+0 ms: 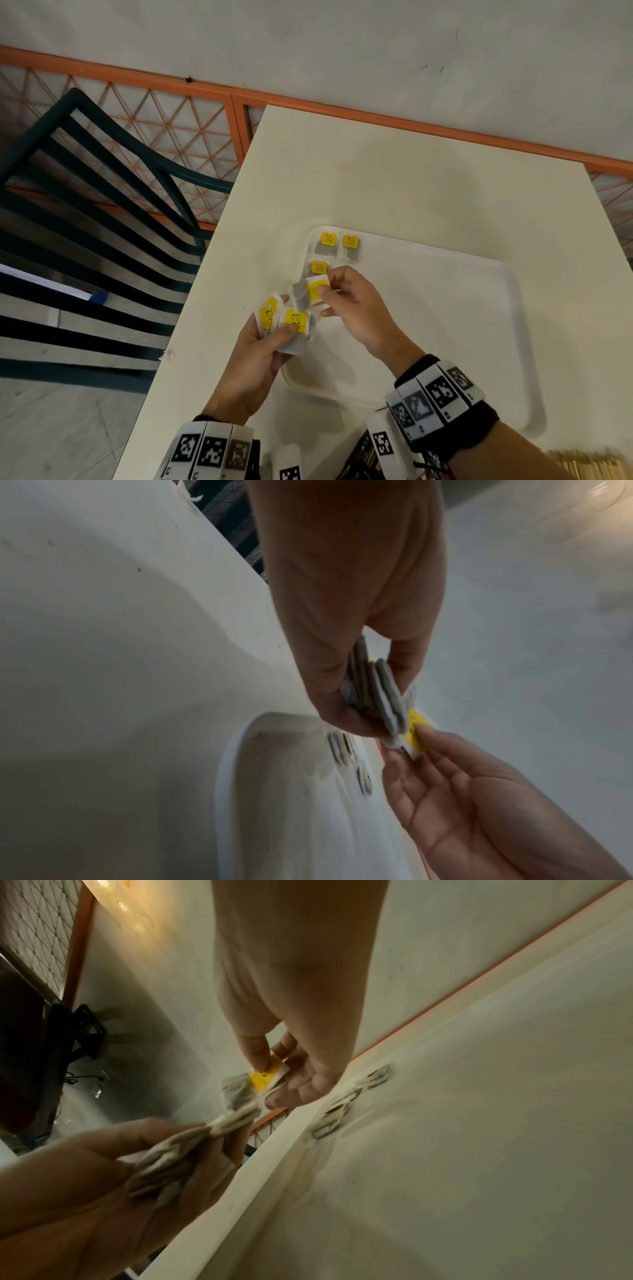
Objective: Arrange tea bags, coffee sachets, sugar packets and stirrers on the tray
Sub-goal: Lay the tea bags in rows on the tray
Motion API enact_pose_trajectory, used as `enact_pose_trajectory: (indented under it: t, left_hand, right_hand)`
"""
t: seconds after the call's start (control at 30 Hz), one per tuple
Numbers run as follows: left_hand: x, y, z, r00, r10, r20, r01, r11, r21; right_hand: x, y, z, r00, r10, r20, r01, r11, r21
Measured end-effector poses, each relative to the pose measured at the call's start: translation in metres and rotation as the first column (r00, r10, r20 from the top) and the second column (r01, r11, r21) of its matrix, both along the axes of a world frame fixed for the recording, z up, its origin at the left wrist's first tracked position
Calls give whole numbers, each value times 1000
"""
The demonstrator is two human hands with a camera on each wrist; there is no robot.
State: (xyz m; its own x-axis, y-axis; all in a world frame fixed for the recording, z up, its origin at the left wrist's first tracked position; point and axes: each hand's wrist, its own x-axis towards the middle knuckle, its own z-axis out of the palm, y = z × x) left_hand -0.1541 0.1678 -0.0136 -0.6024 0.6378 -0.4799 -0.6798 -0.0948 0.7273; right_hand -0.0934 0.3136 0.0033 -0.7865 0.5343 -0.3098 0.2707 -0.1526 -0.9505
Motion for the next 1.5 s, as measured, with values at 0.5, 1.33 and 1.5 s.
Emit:
enact_pose_trajectory:
  t: [0.5, 1.33, 1.5]
  left_hand:
    - [1, 4, 1, 1000, 0, -29, -1, 1000, -11]
    - [-6, 2, -2, 995, 73, 65, -71, 997, -31]
    - [-3, 5, -1, 996, 75, 56, -73, 997, -35]
  right_hand:
    - [10, -7, -10, 996, 46, 80, -55, 991, 121]
    - [-1, 47, -47, 948, -266, 175, 175, 894, 414]
    - [-4, 44, -50, 951, -257, 173, 138, 853, 504]
